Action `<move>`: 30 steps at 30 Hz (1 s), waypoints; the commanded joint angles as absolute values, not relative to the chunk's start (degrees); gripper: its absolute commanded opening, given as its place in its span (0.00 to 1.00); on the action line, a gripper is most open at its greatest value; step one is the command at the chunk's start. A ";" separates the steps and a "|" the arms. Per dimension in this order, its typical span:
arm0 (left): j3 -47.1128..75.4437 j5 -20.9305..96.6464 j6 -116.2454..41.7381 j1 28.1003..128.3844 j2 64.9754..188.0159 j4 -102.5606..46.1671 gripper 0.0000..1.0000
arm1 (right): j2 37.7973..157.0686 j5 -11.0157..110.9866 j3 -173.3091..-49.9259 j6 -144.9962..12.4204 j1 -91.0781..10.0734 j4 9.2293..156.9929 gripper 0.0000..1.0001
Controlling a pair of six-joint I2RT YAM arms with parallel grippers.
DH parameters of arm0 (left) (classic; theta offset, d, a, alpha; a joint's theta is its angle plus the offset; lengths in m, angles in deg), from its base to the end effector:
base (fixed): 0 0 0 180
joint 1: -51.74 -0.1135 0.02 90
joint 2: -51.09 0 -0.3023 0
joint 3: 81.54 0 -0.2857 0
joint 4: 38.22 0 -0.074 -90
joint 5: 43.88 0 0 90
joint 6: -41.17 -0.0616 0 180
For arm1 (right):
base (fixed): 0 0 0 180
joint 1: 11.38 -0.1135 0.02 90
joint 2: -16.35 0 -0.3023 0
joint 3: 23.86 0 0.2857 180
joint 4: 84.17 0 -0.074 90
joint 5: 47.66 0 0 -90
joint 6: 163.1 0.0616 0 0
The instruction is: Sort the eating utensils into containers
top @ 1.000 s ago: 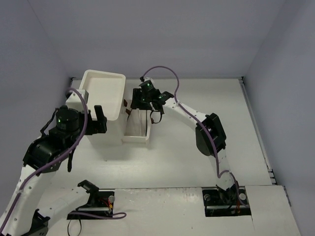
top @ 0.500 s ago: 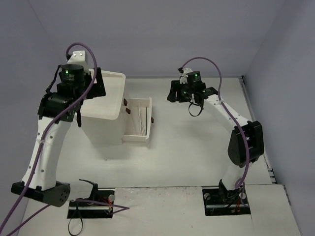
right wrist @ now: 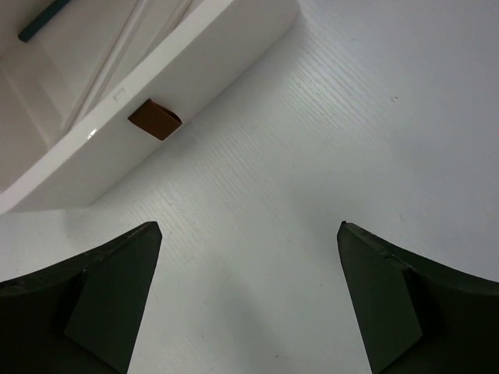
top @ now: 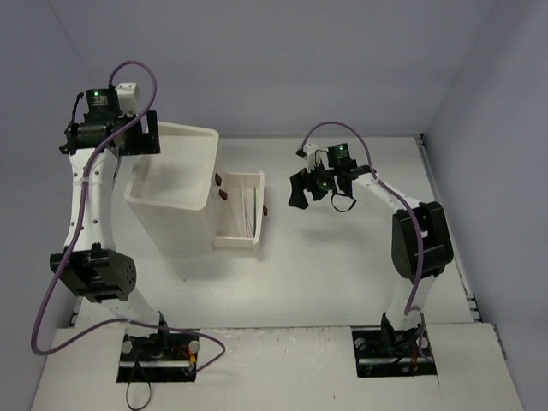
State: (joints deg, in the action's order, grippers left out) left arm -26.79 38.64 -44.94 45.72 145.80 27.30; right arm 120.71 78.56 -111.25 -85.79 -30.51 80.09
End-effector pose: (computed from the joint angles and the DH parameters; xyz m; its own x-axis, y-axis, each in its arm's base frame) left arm 0.4002 0.0341 0.4825 -0.5690 -0.1276 -0.8124 -0.0366 0.9908 -0.1300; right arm 0.4343 0.1892 0.2561 -0.3368 -0.3044 -0.8910 -0.8283 0.5457 0.1267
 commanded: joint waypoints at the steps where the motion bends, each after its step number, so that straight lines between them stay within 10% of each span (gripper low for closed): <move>1: -29.14 35.15 -51.37 45.94 146.03 25.80 0.82 | 123.50 84.59 -112.19 -92.03 -30.39 83.09 0.98; 10: -27.38 32.48 -51.01 46.05 148.48 25.68 0.76 | 128.99 85.83 -115.70 -99.96 -36.59 83.15 1.00; 27: -25.17 35.77 -51.07 49.68 152.66 25.41 0.00 | 139.69 86.57 -126.23 -102.56 -42.99 84.92 1.00; 30: -24.78 35.00 -50.94 50.30 153.04 25.41 0.00 | 140.08 86.72 -127.17 -102.80 -43.44 85.01 1.00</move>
